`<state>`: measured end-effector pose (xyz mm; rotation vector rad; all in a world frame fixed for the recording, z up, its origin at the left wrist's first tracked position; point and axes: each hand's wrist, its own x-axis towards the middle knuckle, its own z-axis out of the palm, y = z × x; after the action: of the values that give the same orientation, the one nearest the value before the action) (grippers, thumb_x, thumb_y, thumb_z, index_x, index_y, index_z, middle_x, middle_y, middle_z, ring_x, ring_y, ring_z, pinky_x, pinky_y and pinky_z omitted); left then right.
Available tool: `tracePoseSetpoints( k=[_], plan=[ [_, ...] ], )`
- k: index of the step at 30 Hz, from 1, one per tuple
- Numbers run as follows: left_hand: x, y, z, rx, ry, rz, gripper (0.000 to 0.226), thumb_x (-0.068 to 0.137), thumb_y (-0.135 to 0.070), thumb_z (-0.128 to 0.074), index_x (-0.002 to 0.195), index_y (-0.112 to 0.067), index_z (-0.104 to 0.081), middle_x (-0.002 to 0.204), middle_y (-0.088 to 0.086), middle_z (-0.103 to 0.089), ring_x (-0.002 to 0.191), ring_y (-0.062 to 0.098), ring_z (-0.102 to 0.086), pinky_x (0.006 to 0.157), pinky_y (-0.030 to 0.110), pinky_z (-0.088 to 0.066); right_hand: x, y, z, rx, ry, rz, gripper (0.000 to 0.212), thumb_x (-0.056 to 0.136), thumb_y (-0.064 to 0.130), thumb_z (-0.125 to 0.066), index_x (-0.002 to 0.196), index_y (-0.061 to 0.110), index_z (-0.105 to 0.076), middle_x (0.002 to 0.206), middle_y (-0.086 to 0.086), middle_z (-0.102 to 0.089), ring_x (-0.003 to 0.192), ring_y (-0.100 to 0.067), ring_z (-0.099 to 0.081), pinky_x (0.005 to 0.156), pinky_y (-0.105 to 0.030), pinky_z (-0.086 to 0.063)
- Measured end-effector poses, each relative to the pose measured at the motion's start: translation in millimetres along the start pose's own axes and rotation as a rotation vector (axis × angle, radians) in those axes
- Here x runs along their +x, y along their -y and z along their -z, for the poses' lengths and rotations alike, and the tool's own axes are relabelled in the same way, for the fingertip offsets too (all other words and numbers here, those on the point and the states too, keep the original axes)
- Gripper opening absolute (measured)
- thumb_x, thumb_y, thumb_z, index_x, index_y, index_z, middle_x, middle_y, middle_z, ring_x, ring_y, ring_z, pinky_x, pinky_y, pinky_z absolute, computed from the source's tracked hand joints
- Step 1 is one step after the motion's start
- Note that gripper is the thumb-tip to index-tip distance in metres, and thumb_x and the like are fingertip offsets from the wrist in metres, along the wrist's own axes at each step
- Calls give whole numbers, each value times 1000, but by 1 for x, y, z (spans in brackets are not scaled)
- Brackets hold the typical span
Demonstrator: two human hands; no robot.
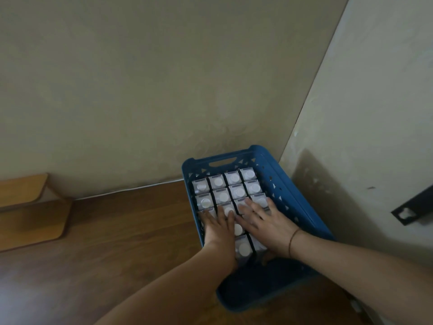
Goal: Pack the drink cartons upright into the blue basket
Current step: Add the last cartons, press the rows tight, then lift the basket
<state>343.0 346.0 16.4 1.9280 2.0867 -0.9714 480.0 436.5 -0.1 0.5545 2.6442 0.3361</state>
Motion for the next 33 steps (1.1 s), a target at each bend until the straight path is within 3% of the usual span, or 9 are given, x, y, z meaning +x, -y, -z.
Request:
tracePoseSetpoints(
  k=[4,10,14,17,20,22,24,28,33],
  plan=[
    [-1,1,3,48,25,-5,113,90,-72,-42,150,-4,25,158,28,25,144,59,1,112,71,-10,-4,3,1,-1,0,2,119,75,49,-73,151,18,12,162,-11,2,147,-38,10,108,-68,-20],
    [-1,-1,4,86,34,-39,104,95,-63,-43,151,-4,22,160,20,26,146,51,14,115,69,-10,0,1,-2,-36,19,-41,120,64,48,-80,152,16,-6,159,-9,-22,146,-39,-14,99,-70,-34],
    [-10,5,11,10,96,-89,127,79,-82,-46,150,-6,26,157,22,31,145,51,18,116,67,-6,-4,4,7,-16,7,-12,115,75,51,-71,152,19,9,163,-8,0,148,-35,8,114,-66,-1],
    [-10,25,20,-232,33,-183,129,73,-86,-47,154,-9,19,160,20,25,149,44,13,121,58,-4,-21,11,34,160,-3,-81,111,72,68,-61,153,21,-3,162,-2,6,148,-27,14,118,-58,-3],
    [0,64,33,-382,-218,-353,98,88,-73,-43,158,-15,-8,167,10,1,153,31,3,124,51,-8,-62,25,59,755,-269,-291,70,83,65,-52,143,33,-35,149,15,-35,141,-7,-27,113,-33,-33],
    [14,94,39,-401,-387,-343,78,94,-63,-44,156,-22,-22,166,5,-13,153,26,-6,124,47,-11,-95,43,74,1123,-464,-463,36,83,55,-61,114,38,-60,106,21,-66,101,2,-60,82,-15,-49],
    [34,119,41,-356,-471,-259,71,95,-59,-46,154,-24,-26,163,3,-21,150,26,-15,122,45,-16,-115,64,78,1393,-559,-735,10,82,34,-72,77,26,-69,66,3,-69,62,-6,-65,58,-18,-50],
    [78,148,48,-311,-446,-132,73,93,-54,-52,152,-23,-24,155,7,-33,139,31,-36,114,48,-33,-111,96,66,1610,-468,-1215,46,73,43,-74,49,5,-62,44,-10,-61,38,-15,-58,49,-28,-47],
    [126,151,62,-434,-309,-36,55,94,-50,-53,138,-18,-40,113,10,-63,96,30,-64,77,41,-55,-95,109,64,1579,-618,-1475,43,80,29,-72,50,2,-58,41,-12,-57,31,-14,-55,40,-25,-47]
  ],
)
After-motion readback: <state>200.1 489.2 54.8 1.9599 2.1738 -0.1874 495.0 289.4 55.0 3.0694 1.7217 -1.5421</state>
